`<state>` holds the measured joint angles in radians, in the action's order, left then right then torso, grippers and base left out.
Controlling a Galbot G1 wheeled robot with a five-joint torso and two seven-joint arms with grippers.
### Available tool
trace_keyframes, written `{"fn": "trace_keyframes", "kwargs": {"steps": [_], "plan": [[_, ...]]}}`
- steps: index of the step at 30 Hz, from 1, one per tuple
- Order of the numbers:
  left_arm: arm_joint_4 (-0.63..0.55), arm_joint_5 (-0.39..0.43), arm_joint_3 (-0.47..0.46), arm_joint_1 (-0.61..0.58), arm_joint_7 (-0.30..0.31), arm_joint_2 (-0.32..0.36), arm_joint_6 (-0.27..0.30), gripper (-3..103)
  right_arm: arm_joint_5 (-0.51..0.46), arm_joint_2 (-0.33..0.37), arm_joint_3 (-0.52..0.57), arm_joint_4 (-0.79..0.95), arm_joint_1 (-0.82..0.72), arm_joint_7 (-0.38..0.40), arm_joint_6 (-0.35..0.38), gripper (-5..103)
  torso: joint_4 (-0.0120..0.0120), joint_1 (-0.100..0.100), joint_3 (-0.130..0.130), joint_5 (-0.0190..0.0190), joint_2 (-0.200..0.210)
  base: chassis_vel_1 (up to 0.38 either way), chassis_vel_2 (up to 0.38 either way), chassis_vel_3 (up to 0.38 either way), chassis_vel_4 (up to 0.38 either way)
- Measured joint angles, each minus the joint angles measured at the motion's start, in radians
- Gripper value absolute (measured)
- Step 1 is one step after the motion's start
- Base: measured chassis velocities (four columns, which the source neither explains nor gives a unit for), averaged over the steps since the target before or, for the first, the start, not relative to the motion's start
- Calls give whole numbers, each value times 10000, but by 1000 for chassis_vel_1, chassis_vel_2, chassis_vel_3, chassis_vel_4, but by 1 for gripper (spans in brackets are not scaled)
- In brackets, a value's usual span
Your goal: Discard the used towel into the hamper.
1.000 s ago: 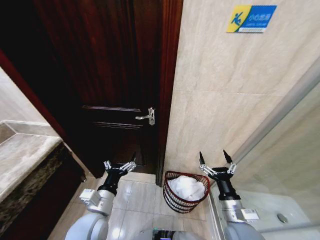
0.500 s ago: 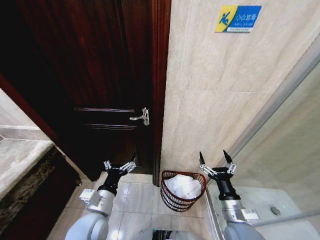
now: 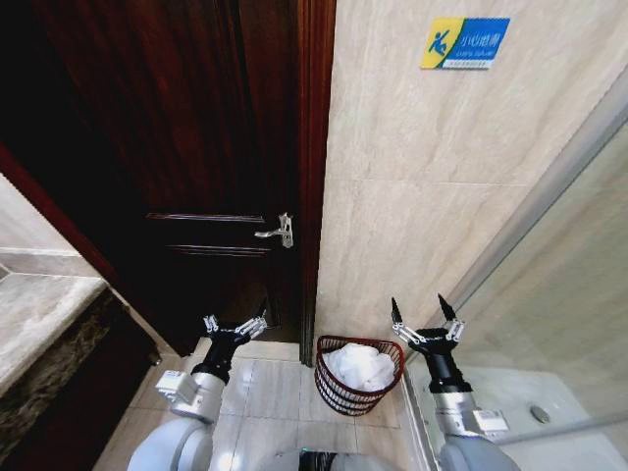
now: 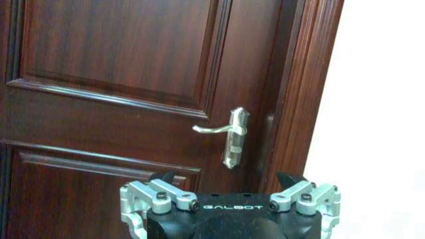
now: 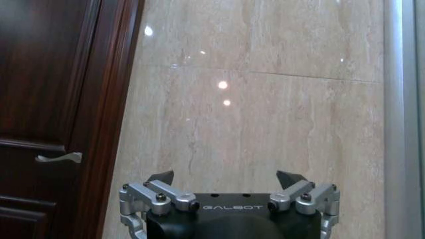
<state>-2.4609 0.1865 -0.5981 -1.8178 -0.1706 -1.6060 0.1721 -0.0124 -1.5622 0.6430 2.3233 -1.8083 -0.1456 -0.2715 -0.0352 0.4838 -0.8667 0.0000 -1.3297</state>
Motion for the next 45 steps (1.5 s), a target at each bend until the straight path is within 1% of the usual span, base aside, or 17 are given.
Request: {"fn": "trace_keyframes", "kwargs": {"steps": [13,19,24,29,45], "plan": [[0,0,0,0,0,-2,0,100,0,0,1,0,0,0,0,100,0,9,-15,1,-19,0,0,0,0],[0,0,1,0,0,-1,0,100,0,0,1,0,0,0,0,100,1,5,-10,1,-15,92,82,-74,-90],[0,0,-3,0,1,5,0,100,0,-1,-3,0,0,0,0,100,0,3,-7,-7,-7,98,103,-88,-94],[0,0,-1,0,1,1,0,100,0,-1,-1,0,0,0,0,100,1,0,-5,2,-2,11,12,-7,-6],[0,0,0,0,1,0,0,100,0,0,0,0,0,0,0,100,0,-5,0,-1,5,-6,-6,4,2]]}}
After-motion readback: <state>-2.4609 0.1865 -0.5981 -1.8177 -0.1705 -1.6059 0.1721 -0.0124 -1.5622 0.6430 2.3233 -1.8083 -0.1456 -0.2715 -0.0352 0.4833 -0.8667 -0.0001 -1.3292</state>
